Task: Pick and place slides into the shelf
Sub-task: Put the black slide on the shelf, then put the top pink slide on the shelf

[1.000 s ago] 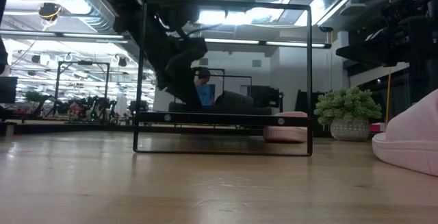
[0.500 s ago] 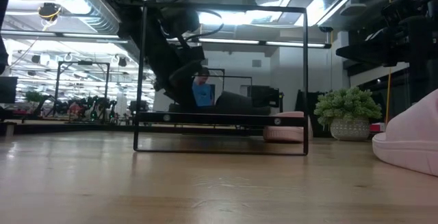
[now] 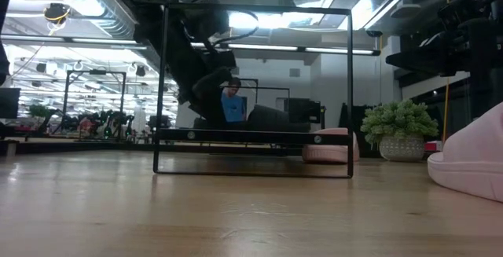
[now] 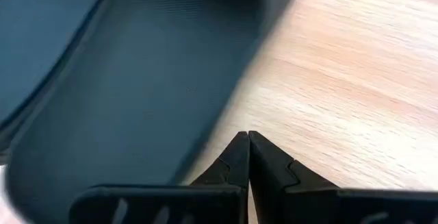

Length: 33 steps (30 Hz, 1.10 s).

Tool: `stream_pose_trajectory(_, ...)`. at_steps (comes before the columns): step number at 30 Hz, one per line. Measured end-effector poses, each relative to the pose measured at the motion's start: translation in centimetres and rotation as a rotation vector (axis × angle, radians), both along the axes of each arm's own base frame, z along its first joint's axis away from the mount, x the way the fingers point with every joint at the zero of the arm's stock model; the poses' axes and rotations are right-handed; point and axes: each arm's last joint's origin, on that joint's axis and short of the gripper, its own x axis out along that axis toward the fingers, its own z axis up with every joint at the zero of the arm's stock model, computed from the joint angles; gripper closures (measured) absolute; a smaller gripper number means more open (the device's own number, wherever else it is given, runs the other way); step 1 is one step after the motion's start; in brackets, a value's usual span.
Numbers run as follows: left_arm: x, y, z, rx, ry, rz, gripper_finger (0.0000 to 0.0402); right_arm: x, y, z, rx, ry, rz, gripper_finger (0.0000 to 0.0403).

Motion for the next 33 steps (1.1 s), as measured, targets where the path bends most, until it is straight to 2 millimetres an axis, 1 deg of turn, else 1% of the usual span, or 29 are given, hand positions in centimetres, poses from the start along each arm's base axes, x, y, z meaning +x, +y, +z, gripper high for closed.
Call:
stream_pose_trajectory(4,0.2,-1.2,0.7,0.025,-0.026,-0.068,0.0402,0.0,0.0,0.0,0.0,0.0,0.0,0.0377)
stream_pose_trajectory(9,-0.2,-2.2,2.9,0.067,-0.081,-0.136,0.0402,0.0,0.0,0.0,0.0,0.0,0.0,0.0377)
stream_pose_trajectory(16,-1.6,-2.5,6.8,0.183,-0.18,-0.214,0.0401,0.0,0.0,0.0,0.001,0.0,0.0,0.0377)
stream_pose_trajectory(20,-2.5,-2.0,8.2,0.251,-0.206,-0.169,0.0401,0.0,0.0,0.0,0.0,0.0,0.0,0.0377)
stream_pose_trajectory(23,-3.4,-1.7,8.3,0.281,-0.223,-0.142,0.0401,0.0,0.0,0.0,-0.002,0.0,0.0,0.0377)
stream_pose_trajectory(25,-4.1,-1.6,7.7,0.286,-0.248,-0.134,0.0401,0.0,0.0,0.0,-0.018,0.004,0.0,0.0377)
stream_pose_trajectory(28,-5.1,-1.8,6.8,0.29,-0.321,-0.137,0.0401,0.0,0.0,0.0,-0.051,0.012,0.001,0.0377)
stream_pose_trajectory(33,-6.8,-2.2,6.3,0.285,-0.464,-0.171,0.0401,0.0,0.0,0.0,-0.045,0.01,0.001,0.0377)
